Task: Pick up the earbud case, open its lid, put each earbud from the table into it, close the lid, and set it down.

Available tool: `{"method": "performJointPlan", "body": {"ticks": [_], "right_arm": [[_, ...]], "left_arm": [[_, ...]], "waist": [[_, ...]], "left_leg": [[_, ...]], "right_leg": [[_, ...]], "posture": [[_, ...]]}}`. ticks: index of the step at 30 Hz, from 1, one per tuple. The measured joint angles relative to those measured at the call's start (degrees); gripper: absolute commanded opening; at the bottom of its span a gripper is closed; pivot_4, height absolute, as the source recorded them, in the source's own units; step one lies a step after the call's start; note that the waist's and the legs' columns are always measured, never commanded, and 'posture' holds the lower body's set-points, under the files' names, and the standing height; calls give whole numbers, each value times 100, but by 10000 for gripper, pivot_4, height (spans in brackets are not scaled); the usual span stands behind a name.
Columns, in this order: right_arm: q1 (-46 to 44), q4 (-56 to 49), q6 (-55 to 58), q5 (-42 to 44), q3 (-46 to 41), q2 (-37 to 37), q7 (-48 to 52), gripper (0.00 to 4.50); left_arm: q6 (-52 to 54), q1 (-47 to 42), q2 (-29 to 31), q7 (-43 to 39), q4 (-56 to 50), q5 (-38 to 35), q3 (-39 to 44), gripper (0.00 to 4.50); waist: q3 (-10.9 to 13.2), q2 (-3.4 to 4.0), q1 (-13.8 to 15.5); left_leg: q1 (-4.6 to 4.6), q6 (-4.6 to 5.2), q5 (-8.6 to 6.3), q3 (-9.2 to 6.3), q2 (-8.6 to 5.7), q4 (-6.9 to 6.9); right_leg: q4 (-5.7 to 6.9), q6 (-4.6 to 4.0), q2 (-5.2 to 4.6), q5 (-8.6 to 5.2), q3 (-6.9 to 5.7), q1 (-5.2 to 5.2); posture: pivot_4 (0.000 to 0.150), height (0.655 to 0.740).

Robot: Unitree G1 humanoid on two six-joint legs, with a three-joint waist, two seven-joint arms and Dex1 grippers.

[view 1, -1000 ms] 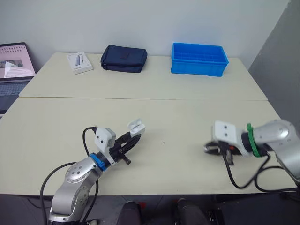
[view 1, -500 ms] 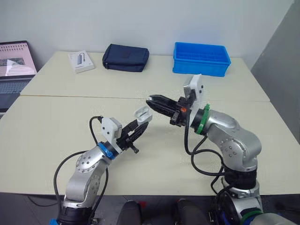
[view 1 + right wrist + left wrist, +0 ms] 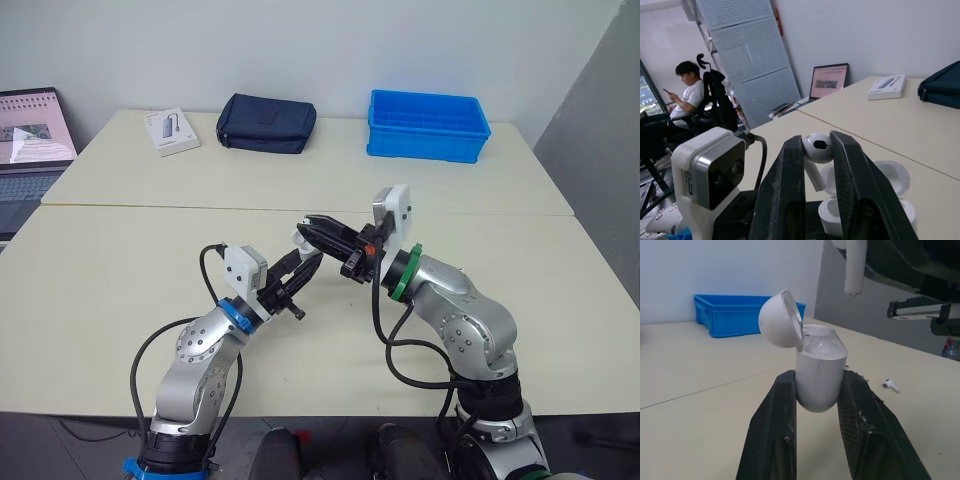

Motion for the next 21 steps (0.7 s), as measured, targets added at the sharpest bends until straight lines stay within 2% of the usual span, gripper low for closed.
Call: {"method": "performJointPlan", "body": {"ticks": [21], "right_arm": [[178,549,-986,-413,434,-125,-146,3963]], "left_arm": [[57,-42,-49,108,-28,-10,-26,7619]], "waist": [[0,0,0]], "left_leg": [[-1,0,0,0,0,-1]], "right_leg": [[-2,0,0,0,0,0]], "posture": [[1500,7324]]}}
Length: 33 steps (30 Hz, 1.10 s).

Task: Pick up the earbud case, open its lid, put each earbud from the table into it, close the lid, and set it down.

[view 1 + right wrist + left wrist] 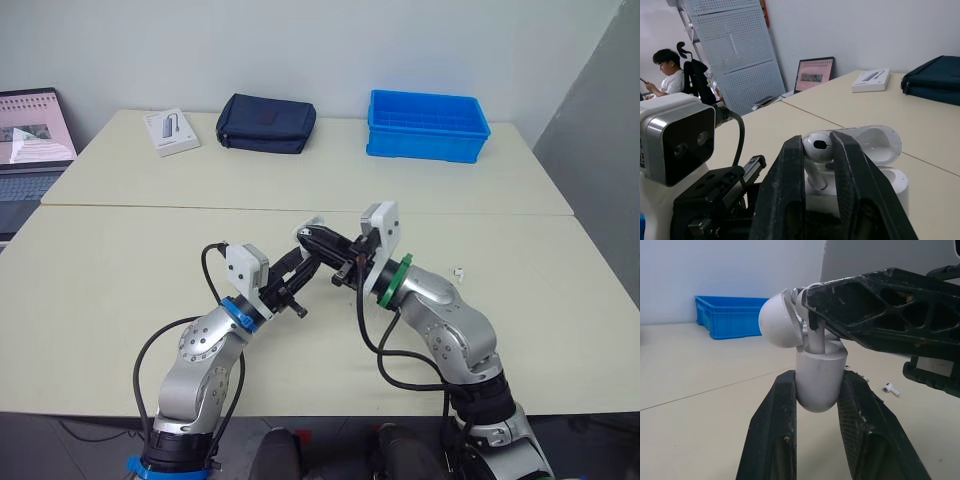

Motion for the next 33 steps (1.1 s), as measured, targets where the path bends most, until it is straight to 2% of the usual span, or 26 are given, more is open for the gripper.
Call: {"method": "performJointPlan", "body": {"ticks": [4,14,20,25,30,33], "right_arm": [[44,0,-68,-44,56,-2,-4,3963],[190,-84,-312,-190,204,-175,-18,37688],[408,-791,76,-37,-46,-843,-23,37816],[716,-1708,421,356,-756,-1962,275,37816],[1969,-1930,269,394,-2041,-3427,839,37816],[2610,-1846,70,348,-2596,-3774,1077,37816]], "left_arm": [[20,0,-13,46,-1,0,-40,7619],[116,1,-10,210,-1,1,-78,7618],[104,-16,-5,207,-43,-20,-82,7618],[91,-33,2,205,-28,-18,-86,7618],[-13,-40,17,187,29,-4,-68,7618],[-33,-58,19,146,106,5,-60,7618]], "waist": [[0,0,0],[0,0,0],[0,0,14],[0,0,22],[0,0,36],[0,0,18]], "left_leg": [[0,0,0,0,0,0],[-1,0,0,1,1,-1],[-4,-1,0,1,0,-2],[-5,-1,-1,0,-2,-2],[-8,0,-1,2,-8,-5],[-4,0,-1,3,-7,-7]], "right_leg": [[0,0,0,0,0,0],[-2,0,0,0,0,-1],[-8,0,-1,-1,0,-2],[-13,0,-2,-1,-2,0],[-31,1,-8,-1,0,4],[-30,1,-6,-2,2,3]], "posture": [[1500,7324],[1500,7324],[1500,7324],[1500,7324],[1500,7324],[1500,7324]]}}
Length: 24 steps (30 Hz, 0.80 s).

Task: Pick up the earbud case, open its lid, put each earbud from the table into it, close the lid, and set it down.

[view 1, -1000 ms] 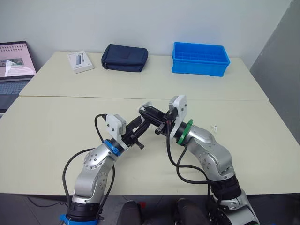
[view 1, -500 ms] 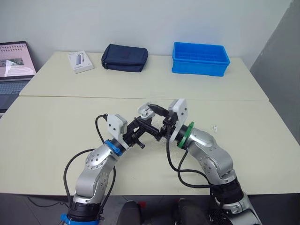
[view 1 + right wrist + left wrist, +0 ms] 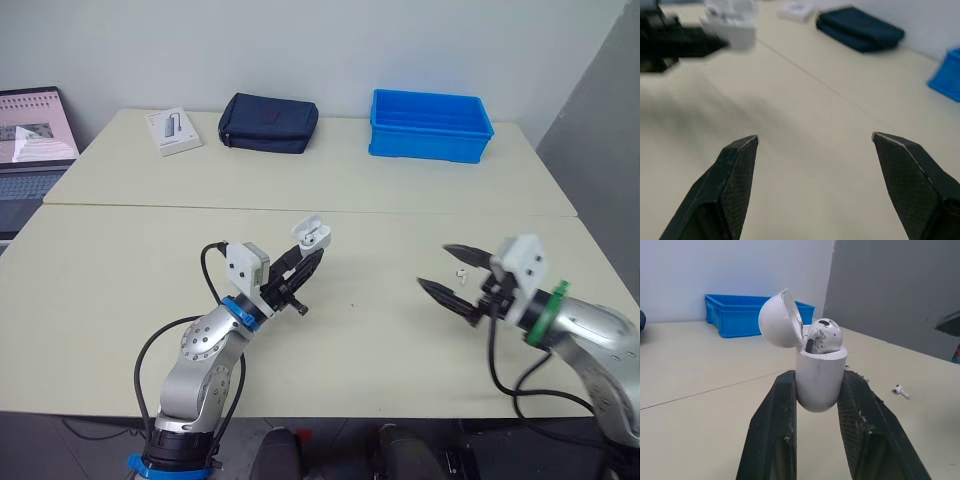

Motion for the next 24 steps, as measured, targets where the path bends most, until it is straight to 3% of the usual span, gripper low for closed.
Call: {"method": "performJointPlan", "body": {"ticks": [4,8,11,24], "right_arm": [[805,284,-129,-6,-889,-257,182,37816],[1317,611,-187,45,-1521,-259,267,44946],[1772,850,-324,42,-1854,-238,344,45000],[2001,965,-545,-109,-1562,-301,455,45000]], "left_arm": [[-57,-12,6,-54,98,16,-17,7618],[-123,-20,14,-67,137,25,-2,7618],[-135,-16,29,-76,150,29,8,7618],[-142,-10,63,-167,175,91,15,7618]], "waist": [[0,0,1],[0,0,-3],[0,0,4],[-1,1,-2]], "left_leg": [[1,0,0,-1,-2,1],[6,0,0,1,-3,3],[4,0,0,-1,-4,2],[4,0,0,-2,-6,2]], "right_leg": [[1,1,-2,0,-1,3],[1,2,-2,1,2,6],[-1,2,-3,1,0,7],[-2,2,-3,0,2,8]], "posture": [[1500,7324],[1500,7324],[1500,7324],[1500,7324]]}}
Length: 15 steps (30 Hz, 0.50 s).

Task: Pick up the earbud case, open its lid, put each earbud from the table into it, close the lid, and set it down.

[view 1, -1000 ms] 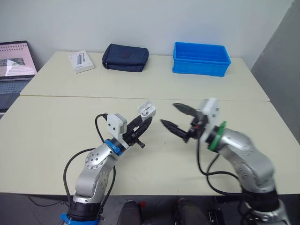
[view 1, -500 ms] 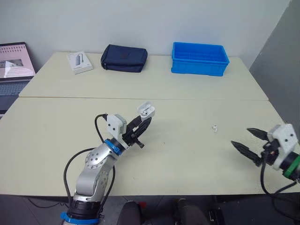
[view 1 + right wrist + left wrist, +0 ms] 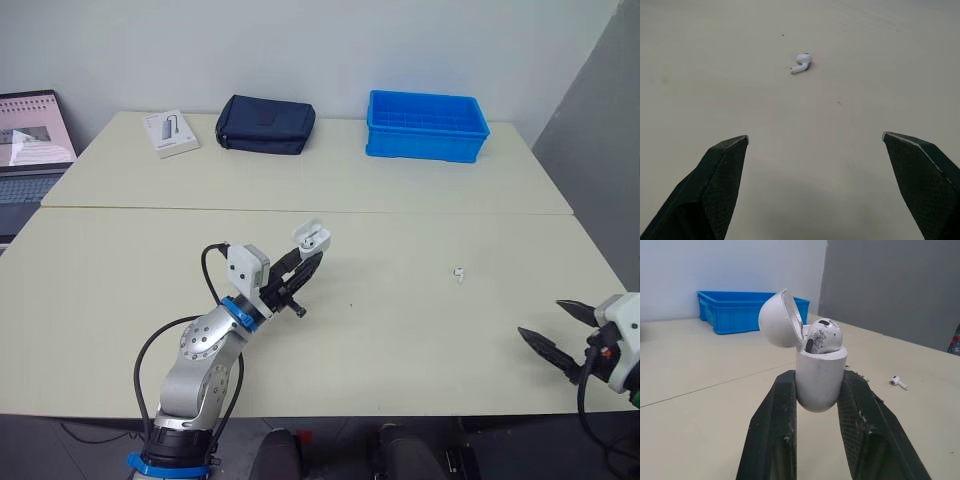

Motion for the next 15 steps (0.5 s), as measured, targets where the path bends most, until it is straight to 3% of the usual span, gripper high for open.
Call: {"method": "performJointPlan", "body": {"ticks": [8,15], "right_arm": [[-1240,144,195,-353,1119,402,-731,45000],[-2664,1146,439,-912,1874,1291,-1890,45000]], "left_arm": [[-5,-10,-8,18,97,66,48,7618],[-6,-3,-12,18,90,120,48,7618]], "waist": [[0,0,-12],[1,1,-6]], "left_leg": [[2,0,1,-2,0,3],[-4,0,1,0,-3,2]], "right_leg": [[4,3,1,3,1,2],[1,8,0,6,4,-2]], "posture": [[1500,7324],[1500,7324]]}}
